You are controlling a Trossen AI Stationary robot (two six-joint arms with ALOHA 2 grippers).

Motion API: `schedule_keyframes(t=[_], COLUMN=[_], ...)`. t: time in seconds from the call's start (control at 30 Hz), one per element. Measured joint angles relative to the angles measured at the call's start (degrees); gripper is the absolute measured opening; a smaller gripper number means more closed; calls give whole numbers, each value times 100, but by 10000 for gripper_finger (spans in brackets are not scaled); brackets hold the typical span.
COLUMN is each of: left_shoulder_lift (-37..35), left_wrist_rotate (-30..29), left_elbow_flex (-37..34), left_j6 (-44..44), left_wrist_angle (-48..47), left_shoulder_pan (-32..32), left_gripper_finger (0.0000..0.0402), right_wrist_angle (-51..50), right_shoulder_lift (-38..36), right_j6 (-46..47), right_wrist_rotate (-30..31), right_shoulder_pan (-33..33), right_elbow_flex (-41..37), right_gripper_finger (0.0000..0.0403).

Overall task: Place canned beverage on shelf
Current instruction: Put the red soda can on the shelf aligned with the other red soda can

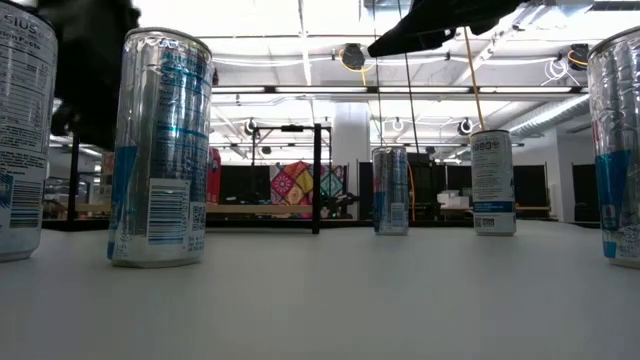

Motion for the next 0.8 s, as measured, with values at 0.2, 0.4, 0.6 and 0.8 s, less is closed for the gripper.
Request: schedule_keyframes(t=[0.2, 0.4, 0.6, 0.8], left_shoulder_lift=[0, 13, 15, 15], left_wrist_rotate=[-488, -845, -924, -918], left_elbow_flex=[-620, -781, -865, -919], left_j6=[390, 362, 376, 369], left_wrist_angle=[1157, 1191, 1277, 1385], left_shoulder_pan=[7, 15, 211, 356], left_gripper_finger=[224, 223, 223, 223], right_wrist_angle=[0, 0, 2, 2], right_shoulder_lift=[0, 0, 0, 0], right_j6=[-32, -55, -78, -80], right_wrist_rotate=[0, 0, 0, 0], right_shoulder_pan=[1, 1, 0, 0], right_elbow_flex=[0, 0, 0, 0], right_gripper_finger=[306, 306, 306, 306])
